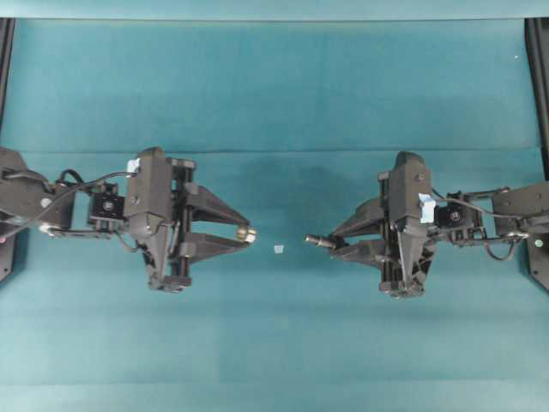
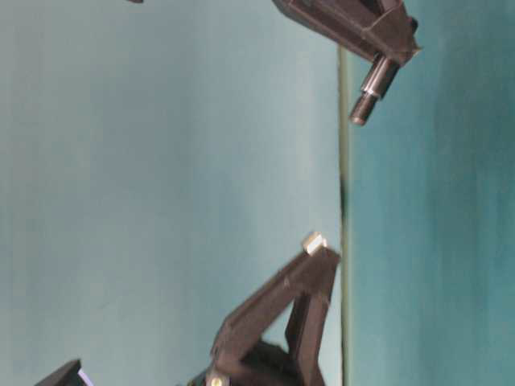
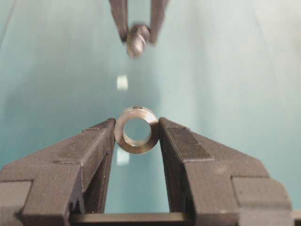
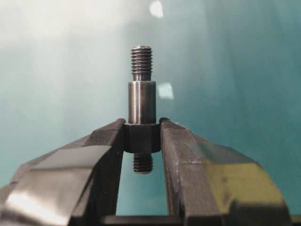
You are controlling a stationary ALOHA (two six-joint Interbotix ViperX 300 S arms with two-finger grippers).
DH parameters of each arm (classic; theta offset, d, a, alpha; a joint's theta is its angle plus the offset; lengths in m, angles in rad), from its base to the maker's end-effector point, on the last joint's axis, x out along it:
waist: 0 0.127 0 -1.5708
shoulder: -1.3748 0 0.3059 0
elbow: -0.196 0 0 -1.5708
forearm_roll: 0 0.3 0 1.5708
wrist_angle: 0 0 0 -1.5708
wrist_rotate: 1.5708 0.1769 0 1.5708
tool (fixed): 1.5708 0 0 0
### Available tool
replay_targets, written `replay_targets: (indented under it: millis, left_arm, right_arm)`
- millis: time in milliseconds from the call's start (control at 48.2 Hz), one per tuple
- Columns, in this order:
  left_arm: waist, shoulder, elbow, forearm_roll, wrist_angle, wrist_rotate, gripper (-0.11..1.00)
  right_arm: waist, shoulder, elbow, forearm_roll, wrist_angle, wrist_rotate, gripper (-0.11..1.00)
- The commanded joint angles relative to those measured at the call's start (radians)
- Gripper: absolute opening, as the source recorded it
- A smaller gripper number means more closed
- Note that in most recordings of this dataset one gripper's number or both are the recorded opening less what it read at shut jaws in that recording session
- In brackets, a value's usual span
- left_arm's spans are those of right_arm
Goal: Insert the washer onto the shaft with both hands.
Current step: 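Lift both grippers, raising the washer and the shaft off the table, then bring the washer toward the shaft's upper threaded end, aligning them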
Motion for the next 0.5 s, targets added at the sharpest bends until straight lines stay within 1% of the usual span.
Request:
replay_targets:
  millis: [0, 145, 477]
  left_arm:
    - [0.000, 0.021, -0.023, 0.002, -0.055, -0.023, 0.38]
    - [-0.002, 0.060, -0.040, 0.002, -0.112, -0.051, 0.38]
    - [-0.012, 0.115, -0.103, 0.003, -0.114, -0.051, 0.38]
  right_arm:
    - [0.009, 0.000, -0.009, 0.002, -0.029, 0.009, 0.00]
    - [0.012, 0.014, -0.014, 0.002, -0.032, 0.009, 0.00]
    - [0.012, 0.044, -0.038, 0.002, -0.061, 0.006, 0.00]
